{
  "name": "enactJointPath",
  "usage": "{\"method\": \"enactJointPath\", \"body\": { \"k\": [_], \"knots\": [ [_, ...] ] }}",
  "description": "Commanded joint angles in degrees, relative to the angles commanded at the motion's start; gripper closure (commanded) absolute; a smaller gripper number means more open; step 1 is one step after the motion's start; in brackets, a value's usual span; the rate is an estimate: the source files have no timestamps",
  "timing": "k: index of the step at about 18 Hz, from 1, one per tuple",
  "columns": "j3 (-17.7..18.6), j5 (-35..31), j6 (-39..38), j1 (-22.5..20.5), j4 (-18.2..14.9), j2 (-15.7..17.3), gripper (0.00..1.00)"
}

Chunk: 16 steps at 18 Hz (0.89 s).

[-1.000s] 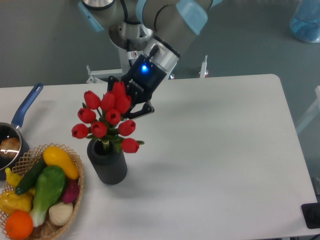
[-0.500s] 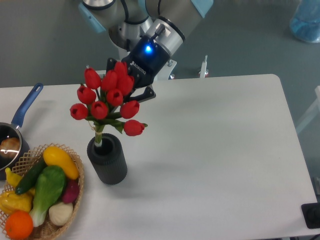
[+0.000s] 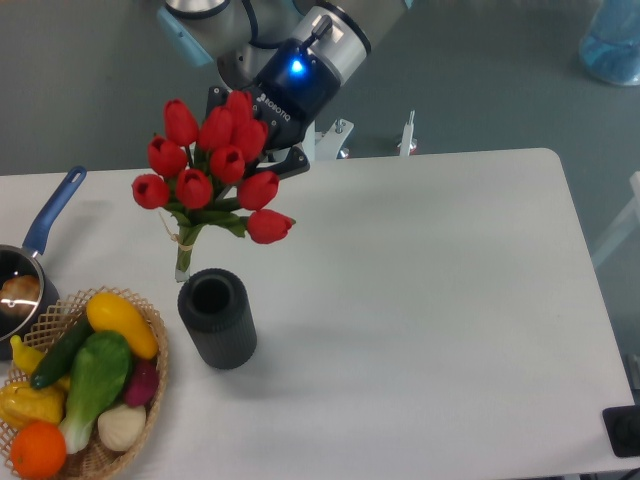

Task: Pick up the flowers from the vase
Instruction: 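Carry the tulip bunch up and away from the vase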

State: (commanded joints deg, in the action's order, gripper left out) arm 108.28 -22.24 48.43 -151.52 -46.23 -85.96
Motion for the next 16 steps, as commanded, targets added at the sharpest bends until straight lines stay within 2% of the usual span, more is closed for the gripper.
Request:
{"method": "enactJointPath", "body": {
  "k": [5, 8, 10, 13, 16],
  "knots": [
    [-0.97, 1.58, 0.0, -2.81, -0.09, -0.44, 0.78],
    [-2.28, 1.41, 0.7, -6.67, -0.09, -1.23, 0.78],
    [-4.3, 0.97, 0.7, -8.17, 0.0, -4.29, 0.78],
    [-6.32, 0.62, 1.92, -11.95, 0.0, -5.45, 0.78],
    [-7.91, -1.22, 5.8, -12.92, 0.0, -8.17, 0.78]
  ]
}}
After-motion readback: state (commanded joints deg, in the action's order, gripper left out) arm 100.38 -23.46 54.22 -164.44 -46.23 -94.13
